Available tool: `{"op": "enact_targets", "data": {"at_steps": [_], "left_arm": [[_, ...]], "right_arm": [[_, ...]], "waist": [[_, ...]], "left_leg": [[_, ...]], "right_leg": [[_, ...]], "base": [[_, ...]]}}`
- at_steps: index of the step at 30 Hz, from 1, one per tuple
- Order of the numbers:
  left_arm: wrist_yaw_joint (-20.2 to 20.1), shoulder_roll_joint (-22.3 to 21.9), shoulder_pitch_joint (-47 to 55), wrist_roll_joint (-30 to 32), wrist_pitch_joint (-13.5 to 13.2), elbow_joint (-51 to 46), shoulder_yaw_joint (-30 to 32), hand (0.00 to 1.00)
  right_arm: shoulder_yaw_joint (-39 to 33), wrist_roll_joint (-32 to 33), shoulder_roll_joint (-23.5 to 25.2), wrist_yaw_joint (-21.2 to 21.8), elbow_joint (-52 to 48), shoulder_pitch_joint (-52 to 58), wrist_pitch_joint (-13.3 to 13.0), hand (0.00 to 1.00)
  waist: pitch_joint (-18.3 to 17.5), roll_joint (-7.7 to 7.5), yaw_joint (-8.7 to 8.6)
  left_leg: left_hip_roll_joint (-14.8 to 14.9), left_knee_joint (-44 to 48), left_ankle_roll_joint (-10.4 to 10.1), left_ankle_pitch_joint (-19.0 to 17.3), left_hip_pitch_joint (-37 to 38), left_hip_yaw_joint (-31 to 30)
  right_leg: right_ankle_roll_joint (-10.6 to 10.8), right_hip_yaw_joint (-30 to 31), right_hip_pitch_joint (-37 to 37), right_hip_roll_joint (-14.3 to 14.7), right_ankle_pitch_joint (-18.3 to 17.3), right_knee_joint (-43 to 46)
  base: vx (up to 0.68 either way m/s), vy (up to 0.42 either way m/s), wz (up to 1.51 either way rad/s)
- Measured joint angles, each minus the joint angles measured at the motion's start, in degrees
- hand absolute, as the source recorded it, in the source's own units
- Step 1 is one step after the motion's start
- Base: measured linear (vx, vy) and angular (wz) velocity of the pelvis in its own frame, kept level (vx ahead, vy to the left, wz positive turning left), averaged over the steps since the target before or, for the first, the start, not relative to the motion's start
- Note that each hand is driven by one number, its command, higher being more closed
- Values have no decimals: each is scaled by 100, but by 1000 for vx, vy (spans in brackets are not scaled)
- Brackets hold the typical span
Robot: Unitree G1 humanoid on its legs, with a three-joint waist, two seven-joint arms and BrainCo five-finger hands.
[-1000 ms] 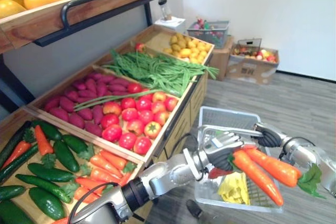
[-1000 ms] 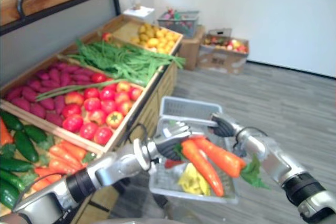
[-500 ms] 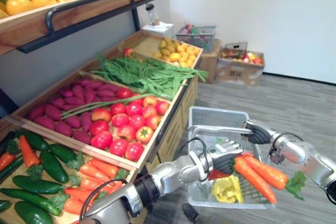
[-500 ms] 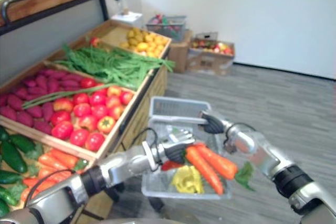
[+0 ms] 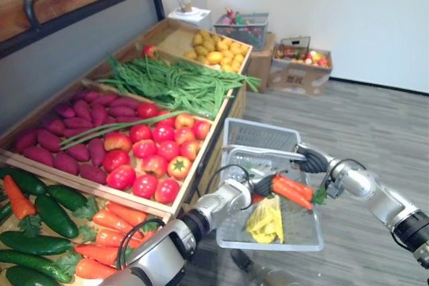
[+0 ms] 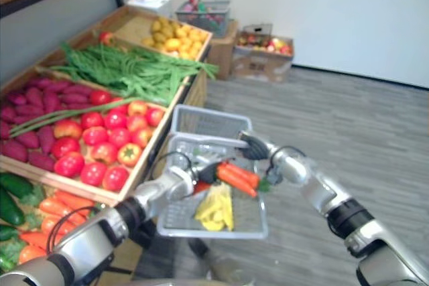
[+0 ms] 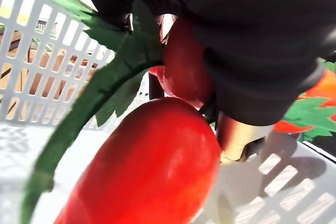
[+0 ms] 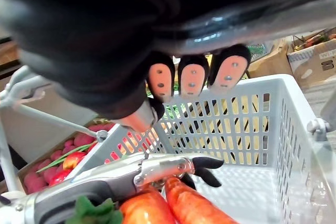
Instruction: Pick vegetable in the basket
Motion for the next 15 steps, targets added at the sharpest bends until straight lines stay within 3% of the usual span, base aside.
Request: {"op": "enact_targets", "data": {"at_steps": [15], "left_arm": [[-14,-167,-135,5,-38,192,4,0]], "right_arm": [[-26,5,9,23,197,3,2,100]], "waist": [[154,16,-66]], "left_leg": [[-59,-90,14,10,-73,-159]], "right_leg": [[53,-104,2,-134,39,-59]], "base": [[37,-31,5]]}}
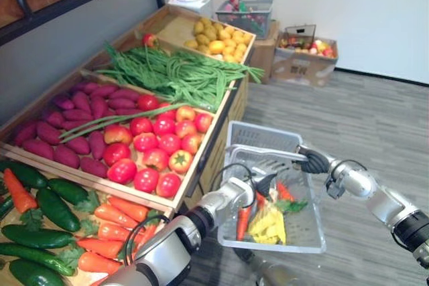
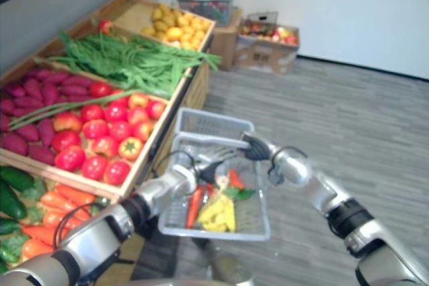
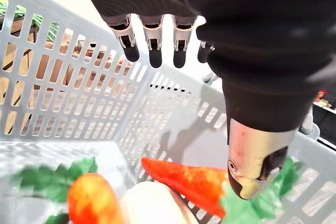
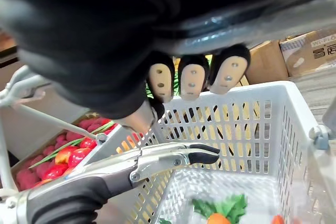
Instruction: Pick vegetable in the basket
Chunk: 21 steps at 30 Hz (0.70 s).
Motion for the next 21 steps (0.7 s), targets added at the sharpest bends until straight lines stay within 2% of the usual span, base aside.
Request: {"op": "enact_targets", "data": {"at_steps": [6,9,12,13,16,18,21], "left_arm": [[-1,7,-39,-60,-14,-412,-64,0],[-34,28,-35,-234,-115,-1182,-202,0],[-214,332,56,-781,-71,-2109,-409,0],[-221,405,104,-852,-131,-2407,-471,0],[-418,502,319,-1478,-711,-4055,-1016,0],[-516,505,435,-1741,-964,-4601,-1212,0],[-510,601,622,-1918,-1060,-5061,-1216,0]], "right_arm": [[-414,-8,4,0,23,296,50,100],[-746,-33,31,-3,63,529,136,100],[-1562,-121,274,-43,77,1119,156,100],[-1718,-123,326,-68,127,1187,183,100],[-2509,-337,727,-388,699,1338,457,100],[-2880,-452,914,-518,974,1444,569,100],[-3491,-582,1227,-772,1366,1663,661,100]], "waist": [[33,-4,10],[38,-9,35],[49,-24,76],[49,-23,101],[49,-19,236],[44,-10,339],[11,9,437]], "left_leg": [[-3,-13,0,-1,-23,-120],[22,-15,-2,-2,-24,-165],[104,-1,5,3,-92,-461],[113,1,8,5,-116,-504],[172,10,33,20,-231,-885],[222,28,35,21,-235,-1065],[244,36,56,31,-354,-1397]], "right_leg": [[8,-51,19,-64,6,-17],[7,-148,52,-103,5,-16],[-28,-435,110,-226,-21,-15],[-29,-491,109,-260,-24,-18],[-55,-831,171,-439,-43,-26],[-72,-981,261,-502,-61,-35],[-59,-1276,308,-676,-120,-29]], "base": [[49,-17,8],[55,-14,15],[51,-27,44],[34,-26,55],[27,-18,57],[20,-1,50],[-2,3,59]]}}
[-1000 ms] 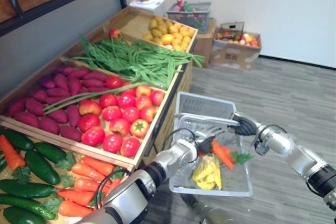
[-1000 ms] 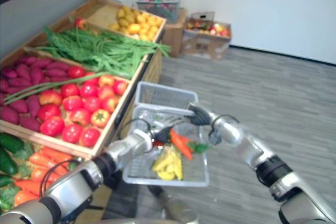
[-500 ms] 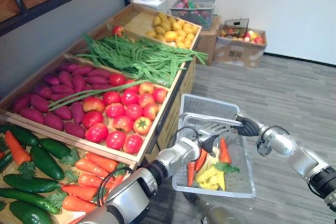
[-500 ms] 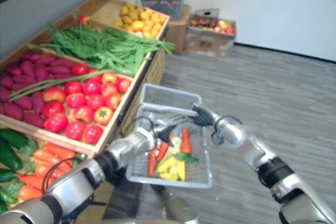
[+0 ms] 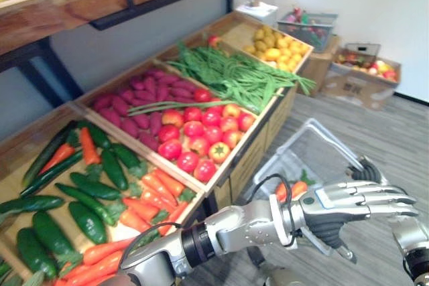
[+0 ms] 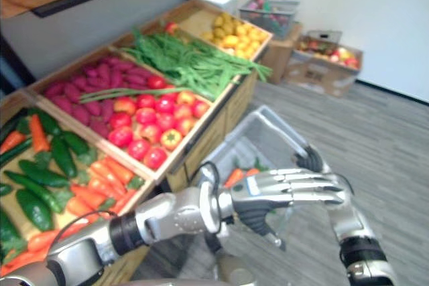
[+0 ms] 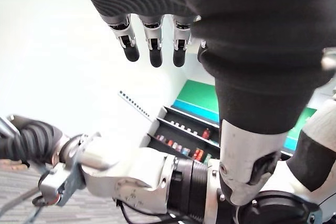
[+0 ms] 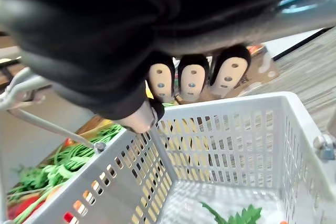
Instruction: Pick vegetable in the basket
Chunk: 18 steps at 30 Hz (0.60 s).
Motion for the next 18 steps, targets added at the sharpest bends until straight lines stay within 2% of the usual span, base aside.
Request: {"op": "enact_targets", "data": {"at_steps": [5,6,7,9,12,14,16,18], "left_arm": [[-23,637,492,-292,47,-767,21,0],[-30,769,591,-417,61,-985,47,0],[-28,898,712,-454,65,-1216,82,0],[-1,1087,986,-457,64,-1533,226,0],[146,1419,1599,-668,96,-2054,905,0],[295,1527,2197,-839,185,-2334,1742,0],[399,1467,2661,-910,235,-2431,2349,0],[649,1235,3455,-1120,407,-2499,3348,0]], "right_arm": [[-1302,14,599,-413,830,429,297,100],[-1595,21,737,-461,1001,586,369,100],[-1857,24,876,-561,1211,757,400,100],[-2167,63,1059,-631,1476,938,425,100],[-2806,279,1473,-849,2022,1279,457,100],[-3368,640,1728,-1013,2592,1409,481,100],[-3691,826,1841,-1079,2950,1466,510,100],[-4092,1090,2088,-1153,3399,1528,566,100]], "waist": [[-37,57,154],[-40,56,262],[-67,-7,370],[-188,-1,401],[-297,-71,523],[-342,-140,570],[-380,-172,658],[-412,-215,694]], "left_leg": [[67,175,154,14,-507,-997],[78,198,193,23,-583,-1250],[82,211,234,40,-692,-1516],[83,263,300,67,-911,-1929],[17,302,441,149,-1280,-2730],[-83,294,521,211,-1605,-3357],[-148,267,574,277,-1783,-3643],[-225,239,627,398,-2086,-4113]], "right_leg": [[28,-826,76,-474,-100,0],[16,-1038,148,-569,-141,2],[14,-1279,205,-674,-190,3],[27,-1615,265,-831,-239,0],[46,-2279,410,-1116,-351,1],[82,-2807,503,-1295,-440,2],[64,-3048,505,-1389,-503,-4],[90,-3472,520,-1502,-536,-13]], "base": [[-49,-17,96],[-74,-29,106],[-79,-39,118],[-40,-30,111],[-26,-35,126],[-21,-35,128],[-5,-21,89],[13,-19,96]]}}
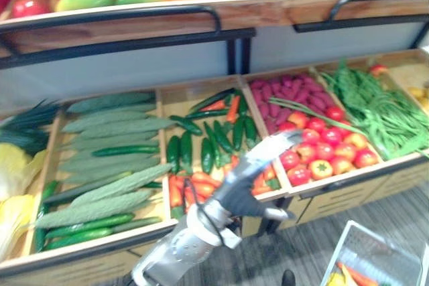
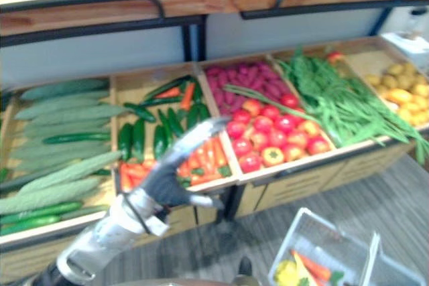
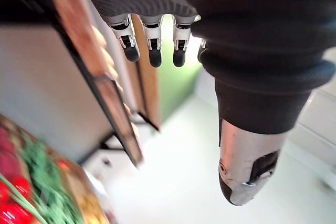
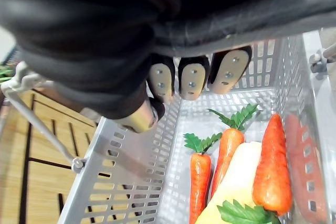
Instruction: Pick vegetable in the basket
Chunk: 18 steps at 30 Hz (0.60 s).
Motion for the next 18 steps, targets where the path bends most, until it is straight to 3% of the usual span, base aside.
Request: {"op": "enact_targets", "data": {"at_steps": [5,8,11,14,17,18], "left_arm": [[372,-900,932,10,258,229,1386,0],[582,-1557,1217,31,449,918,2281,0],[932,-1912,1324,74,746,1730,2999,0],[1260,-2188,1381,128,819,2252,3487,0],[1625,-2452,1333,203,975,3211,4026,0],[1797,-2513,1317,328,1032,3762,4233,0]], "right_arm": [[-692,559,473,-215,492,43,51,100],[-788,764,750,-342,626,32,0,100],[-713,783,870,-363,637,44,-73,100],[-419,781,1004,-402,547,47,-205,100],[-35,778,1116,-513,310,86,-252,100],[6,776,1186,-568,146,154,-284,100]], "waist": [[-93,-130,156],[-171,-214,283],[-226,-338,276],[-283,-401,281],[-328,-393,273],[-375,-321,268]], "left_leg": [[-125,-189,56,240,-312,-625],[-142,-293,56,343,-400,-818],[-138,-295,57,375,-457,-947],[-133,-290,59,377,-452,-937],[-115,-303,62,379,-361,-903],[-111,-360,54,384,-302,-888]], "right_leg": [[9,-564,92,-72,-22,-65],[-3,-744,113,-71,-31,-105],[0,-920,177,-70,-81,-99],[1,-936,189,-76,-83,-96],[-15,-955,268,-74,-97,-98],[-21,-954,296,-68,-100,-113]], "base": [[34,-20,69],[28,-30,33],[3,-20,26],[2,-5,2],[-3,-5,-1],[3,-19,-5]]}}
